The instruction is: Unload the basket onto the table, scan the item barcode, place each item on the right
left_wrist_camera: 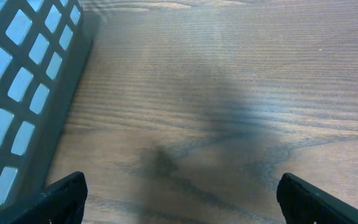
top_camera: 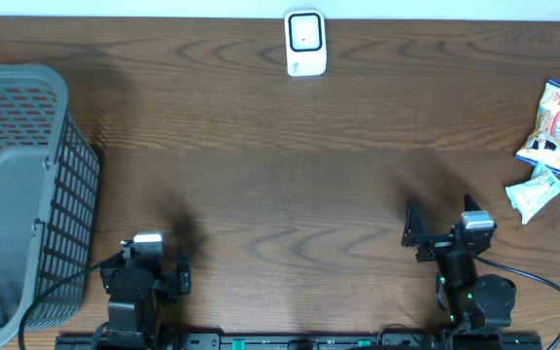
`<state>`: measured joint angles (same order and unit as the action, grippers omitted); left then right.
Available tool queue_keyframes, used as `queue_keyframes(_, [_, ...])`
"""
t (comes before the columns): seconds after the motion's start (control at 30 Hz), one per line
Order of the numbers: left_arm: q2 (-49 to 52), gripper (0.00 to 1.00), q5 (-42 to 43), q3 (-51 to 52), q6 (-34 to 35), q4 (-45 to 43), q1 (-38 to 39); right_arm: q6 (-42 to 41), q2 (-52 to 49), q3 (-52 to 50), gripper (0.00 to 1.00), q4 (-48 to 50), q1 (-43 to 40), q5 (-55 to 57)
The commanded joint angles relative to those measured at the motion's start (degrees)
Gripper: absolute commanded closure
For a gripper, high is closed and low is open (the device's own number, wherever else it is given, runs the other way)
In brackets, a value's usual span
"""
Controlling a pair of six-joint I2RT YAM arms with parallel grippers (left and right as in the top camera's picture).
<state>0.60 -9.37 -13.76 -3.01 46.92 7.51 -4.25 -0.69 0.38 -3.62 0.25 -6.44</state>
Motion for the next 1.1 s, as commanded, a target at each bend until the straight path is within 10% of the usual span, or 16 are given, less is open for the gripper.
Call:
queue_keyframes(0.0, [-0.26,0.02,-0.33,0.44,-0.33,0.63,-0.20,1.97,0.42,-0.07,0.01,-0.39,0.39,0.98])
queue_keyframes(1.07, [-0.26,0.02,-0.35,0.44,-0.33,0.63,-0.20,3.87,0.42,-0.07,0.01,-0.48,0.17,0.98])
